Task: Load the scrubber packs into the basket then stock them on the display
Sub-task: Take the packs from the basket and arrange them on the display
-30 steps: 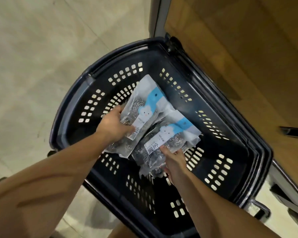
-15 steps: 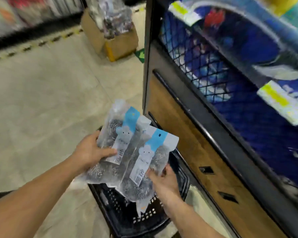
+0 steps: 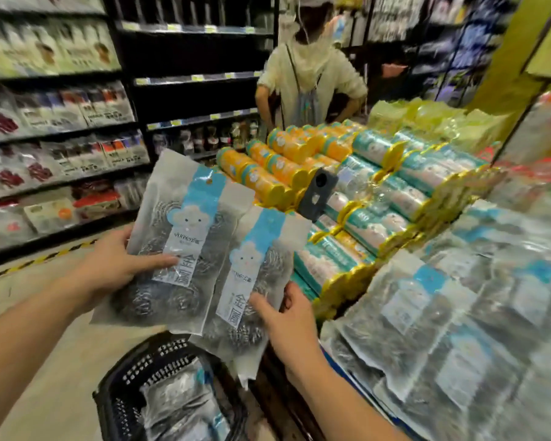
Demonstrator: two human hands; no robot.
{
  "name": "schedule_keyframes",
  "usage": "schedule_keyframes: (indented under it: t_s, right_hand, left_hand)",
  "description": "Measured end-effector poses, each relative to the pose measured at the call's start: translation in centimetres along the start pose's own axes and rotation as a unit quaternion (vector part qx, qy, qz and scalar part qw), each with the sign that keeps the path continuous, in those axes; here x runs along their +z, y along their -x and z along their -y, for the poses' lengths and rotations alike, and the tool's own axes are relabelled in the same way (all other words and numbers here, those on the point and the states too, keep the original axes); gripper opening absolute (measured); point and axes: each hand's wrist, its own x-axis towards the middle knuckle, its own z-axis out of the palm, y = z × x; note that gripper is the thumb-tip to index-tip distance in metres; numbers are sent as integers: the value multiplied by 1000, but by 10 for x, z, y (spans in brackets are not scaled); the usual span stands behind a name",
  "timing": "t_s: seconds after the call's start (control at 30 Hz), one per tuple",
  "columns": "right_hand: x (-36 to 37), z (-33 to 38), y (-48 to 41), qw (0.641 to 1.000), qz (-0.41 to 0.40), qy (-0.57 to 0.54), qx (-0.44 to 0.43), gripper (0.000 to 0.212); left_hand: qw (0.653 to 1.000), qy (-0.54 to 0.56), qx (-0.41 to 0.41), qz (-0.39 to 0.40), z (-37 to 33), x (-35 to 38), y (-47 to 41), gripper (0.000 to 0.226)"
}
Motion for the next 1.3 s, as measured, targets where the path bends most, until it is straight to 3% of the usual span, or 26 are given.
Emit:
schedule_keyframes:
  t_s: [0.07, 0.23, 0.33, 0.43, 0.5, 0.6, 0.67, 0.73, 0.77, 0.83, 0.93, 1.0, 1.1, 1.2, 1.3]
  right_hand:
    - [-50, 38, 6, 998, -47, -1, -30, 23]
    - [-173, 102, 19, 984, -155, 12, -88, 23]
    - [-245, 117, 32, 967, -234, 8, -99, 18]
    - [-315, 122, 51, 940, -329, 1, -94, 15]
    - [-357, 118, 63, 916, -389, -16, -92, 14]
    - [-409, 108, 80, 874, -480, -32, -74, 12]
    - [-438, 102, 89, 847, -527, -53, -52, 11]
    - [-463, 95, 93, 823, -563, -73, -26, 21]
    - [-472, 91, 94, 813, -576, -77, -15, 32]
    - [-490, 81, 93, 804, -590, -74, 7, 48]
    - [-508, 64, 89, 793, -597, -103, 56, 30]
    - [-518, 46, 85, 790, -596, -102, 103, 34]
    - [-537, 21, 78, 805, -567, -79, 156, 49]
    - [-541, 9, 72, 825, -519, -119, 188, 27]
    - [-540, -8, 63, 843, -479, -126, 211, 27]
  left_hand:
    - [999, -4, 45, 2, -56, 25, 3, 74]
    - [989, 45, 131, 60, -166, 117, -1, 65]
    - [975, 93, 157, 128, -213, 189, -10, 47]
    - [958, 130, 159, 198, -250, 268, -10, 43]
    - [945, 161, 157, 237, -272, 320, -3, 15]
    - [932, 180, 135, 285, -301, 383, 16, 31]
    - [917, 192, 117, 329, -306, 427, 1, 22]
    - [903, 197, 95, 371, -304, 462, -18, 8]
    - [898, 192, 91, 386, -301, 475, -26, 13]
    - [882, 177, 64, 433, -293, 497, -43, 24]
    - [865, 155, 8, 478, -276, 518, -70, 35]
    - [859, 135, -23, 494, -263, 526, -83, 34]
    - [860, 114, -68, 493, -240, 530, -94, 25]
    - [864, 87, -97, 486, -218, 532, -98, 24]
    - [865, 64, -114, 484, -203, 532, -100, 33]
